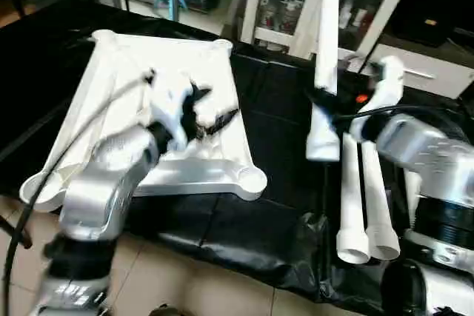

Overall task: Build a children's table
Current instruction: Pick table leg

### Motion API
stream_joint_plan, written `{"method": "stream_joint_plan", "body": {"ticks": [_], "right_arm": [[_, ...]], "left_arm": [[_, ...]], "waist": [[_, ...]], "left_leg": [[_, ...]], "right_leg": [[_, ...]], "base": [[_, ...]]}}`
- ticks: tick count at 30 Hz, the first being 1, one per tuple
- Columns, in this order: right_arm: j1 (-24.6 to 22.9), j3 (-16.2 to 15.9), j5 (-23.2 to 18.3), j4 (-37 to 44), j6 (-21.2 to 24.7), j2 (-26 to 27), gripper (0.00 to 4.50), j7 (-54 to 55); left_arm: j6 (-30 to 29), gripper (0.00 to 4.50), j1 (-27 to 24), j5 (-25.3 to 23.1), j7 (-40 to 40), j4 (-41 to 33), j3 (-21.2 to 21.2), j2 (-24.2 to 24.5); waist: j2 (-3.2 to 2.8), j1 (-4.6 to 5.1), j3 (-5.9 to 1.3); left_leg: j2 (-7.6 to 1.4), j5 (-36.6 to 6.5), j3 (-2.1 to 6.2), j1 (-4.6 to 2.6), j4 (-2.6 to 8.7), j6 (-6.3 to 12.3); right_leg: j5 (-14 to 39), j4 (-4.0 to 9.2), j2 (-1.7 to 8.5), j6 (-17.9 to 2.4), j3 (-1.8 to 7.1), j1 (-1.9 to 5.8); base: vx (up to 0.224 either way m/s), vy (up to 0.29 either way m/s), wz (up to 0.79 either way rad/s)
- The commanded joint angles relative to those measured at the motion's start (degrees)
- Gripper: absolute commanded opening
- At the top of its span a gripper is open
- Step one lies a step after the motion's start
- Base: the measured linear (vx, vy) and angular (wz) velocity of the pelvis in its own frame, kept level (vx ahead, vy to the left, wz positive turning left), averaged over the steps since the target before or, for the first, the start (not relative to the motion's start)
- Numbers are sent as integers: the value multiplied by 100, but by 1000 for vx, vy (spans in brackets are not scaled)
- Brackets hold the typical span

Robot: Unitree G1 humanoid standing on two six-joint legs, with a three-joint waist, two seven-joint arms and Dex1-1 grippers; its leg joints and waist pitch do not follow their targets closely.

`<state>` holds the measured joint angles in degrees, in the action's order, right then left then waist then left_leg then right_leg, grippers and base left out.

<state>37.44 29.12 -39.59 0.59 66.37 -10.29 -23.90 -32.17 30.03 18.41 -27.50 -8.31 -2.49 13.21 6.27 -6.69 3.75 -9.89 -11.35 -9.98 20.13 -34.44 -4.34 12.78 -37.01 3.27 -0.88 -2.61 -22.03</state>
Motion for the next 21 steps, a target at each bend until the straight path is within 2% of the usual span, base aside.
{"method": "stream_joint_plan", "body": {"ticks": [1, 3, 4, 6, 9, 11, 13, 16, 17, 20, 21], "right_arm": [[-120, 355, -611, 268, 143, -96, 182, -352], [-211, 404, -804, 280, 208, -139, 182, -529], [-269, 378, -850, 294, 232, -179, 182, -610], [-347, 315, -918, 354, 273, -219, 182, -727], [-437, 249, -1090, 498, 389, -241, 182, -882], [-529, 225, -1367, 622, 474, -260, 182, -912], [-547, 214, -1402, 646, 482, -264, 182, -927], [-738, 11, -1515, 839, 494, -348, 182, -1126], [-798, -53, -1561, 913, 499, -372, 182, -1229], [-937, -221, -1630, 1085, 527, -440, 182, -1429], [-999, -300, -1637, 1148, 526, -480, 182, -1492]], "left_arm": [[59, 413, 102, 81, 173, -19, 5, -98], [-96, 427, 139, 140, 92, -71, 84, -100], [-115, 437, 146, 132, 67, -102, 140, -99], [-170, 449, 156, 141, 34, -154, 192, -127], [-327, 450, 193, 322, 16, -231, 136, -265], [-655, 450, 305, 763, 131, -285, -60, -456], [-715, 450, 326, 857, 142, -292, -102, -496], [-1154, 450, 607, 2006, 336, -220, -655, -1058], [-1275, 450, 696, 2293, 356, -116, -786, -1180], [-1525, 450, 811, 2658, 218, 108, -916, -1273], [-1624, 450, 829, 2747, 123, 169, -928, -1269]], "waist": [[-86, -32, -405], [-37, -23, -395], [-53, -31, -396], [-26, -26, -393], [-29, -26, -387], [-13, -32, -387], [-16, -38, -384], [48, -52, -383], [33, -66, -378], [56, -100, -368], [35, -121, -366]], "left_leg": [[-307, -228, 102, -46, 379, -97], [-306, -112, 93, -38, 381, -5], [-305, -99, 93, -45, 382, -11], [-307, -79, 90, -41, 383, -30], [-311, -117, 96, -37, 383, -63], [-304, -96, 93, -34, 374, -56], [-304, -103, 98, -28, 374, -46], [-291, -103, 83, -12, 357, -68], [-287, -117, 87, -6, 351, -70], [-286, -146, 97, -16, 364, -21], [-281, -124, 93, -22, 363, -28]], "right_leg": [[-434, 357, 496, -1117, 295, 319], [-298, 377, 489, -1081, 286, 302], [-232, 376, 490, -1076, 283, 298], [-74, 396, 491, -1047, 282, 297], [129, 412, 508, -1014, 283, 291], [123, 407, 510, -1040, 282, 290], [172, 419, 511, -1048, 278, 287], [229, 424, 515, -1086, 277, 303], [226, 433, 519, -1145, 275, 300], [386, 461, 498, -969, 273, 286], [424, 476, 490, -873, 277, 284]], "base": [[0, 0, 0], [0, 0, 0], [0, 0, 0], [0, 0, 0], [0, 0, 0], [0, 0, 0], [0, 0, 0], [0, 0, 0], [0, 0, 0], [0, 0, 0], [0, 0, 0]]}}
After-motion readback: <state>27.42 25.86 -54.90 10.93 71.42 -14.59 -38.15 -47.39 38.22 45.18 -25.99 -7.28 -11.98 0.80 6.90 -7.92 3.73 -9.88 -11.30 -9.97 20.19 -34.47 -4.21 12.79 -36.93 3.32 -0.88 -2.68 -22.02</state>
